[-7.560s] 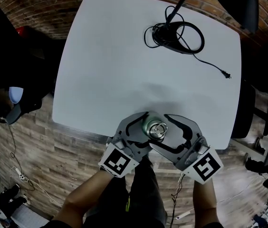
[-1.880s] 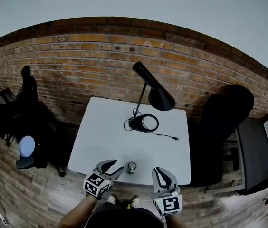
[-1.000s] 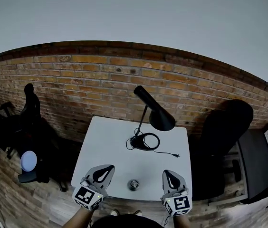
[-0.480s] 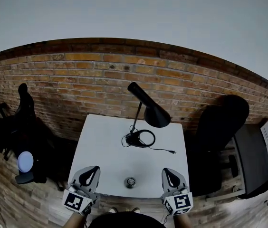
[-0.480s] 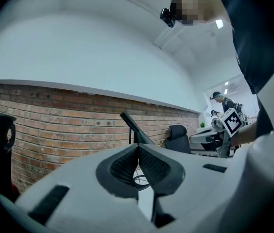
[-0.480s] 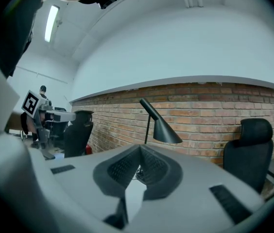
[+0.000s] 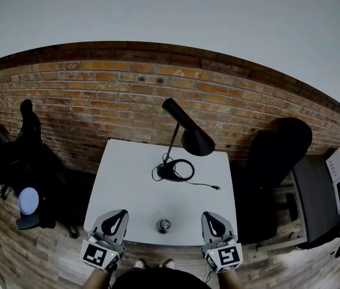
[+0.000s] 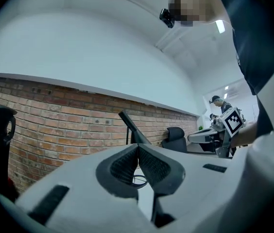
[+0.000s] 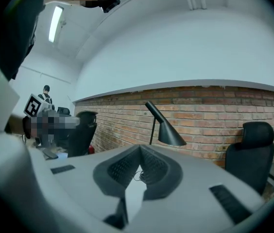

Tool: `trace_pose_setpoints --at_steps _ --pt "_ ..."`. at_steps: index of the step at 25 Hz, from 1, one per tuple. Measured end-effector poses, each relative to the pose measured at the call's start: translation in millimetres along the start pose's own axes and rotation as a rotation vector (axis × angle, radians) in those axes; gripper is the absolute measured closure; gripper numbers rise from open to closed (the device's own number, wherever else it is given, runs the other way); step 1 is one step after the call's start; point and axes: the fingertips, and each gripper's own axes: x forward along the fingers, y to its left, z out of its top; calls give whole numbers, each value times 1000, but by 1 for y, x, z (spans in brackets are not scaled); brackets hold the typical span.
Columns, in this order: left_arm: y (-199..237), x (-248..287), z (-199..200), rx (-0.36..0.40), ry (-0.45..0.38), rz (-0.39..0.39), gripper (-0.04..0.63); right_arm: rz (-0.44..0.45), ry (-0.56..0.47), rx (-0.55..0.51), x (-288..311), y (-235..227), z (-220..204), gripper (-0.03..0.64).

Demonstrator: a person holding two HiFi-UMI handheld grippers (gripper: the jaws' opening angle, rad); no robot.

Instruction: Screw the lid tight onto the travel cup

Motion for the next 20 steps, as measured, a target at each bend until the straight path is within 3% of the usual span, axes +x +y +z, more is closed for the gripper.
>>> trace_pose_setpoints --at_steps 12,20 --pt "-5 -11 -2 3 13 10 571 11 -18 -19 -7 11 -1 604" --pt "-19 -7 -5 -3 -17 -13 571 14 -43 -85 -7 15 -2 604"
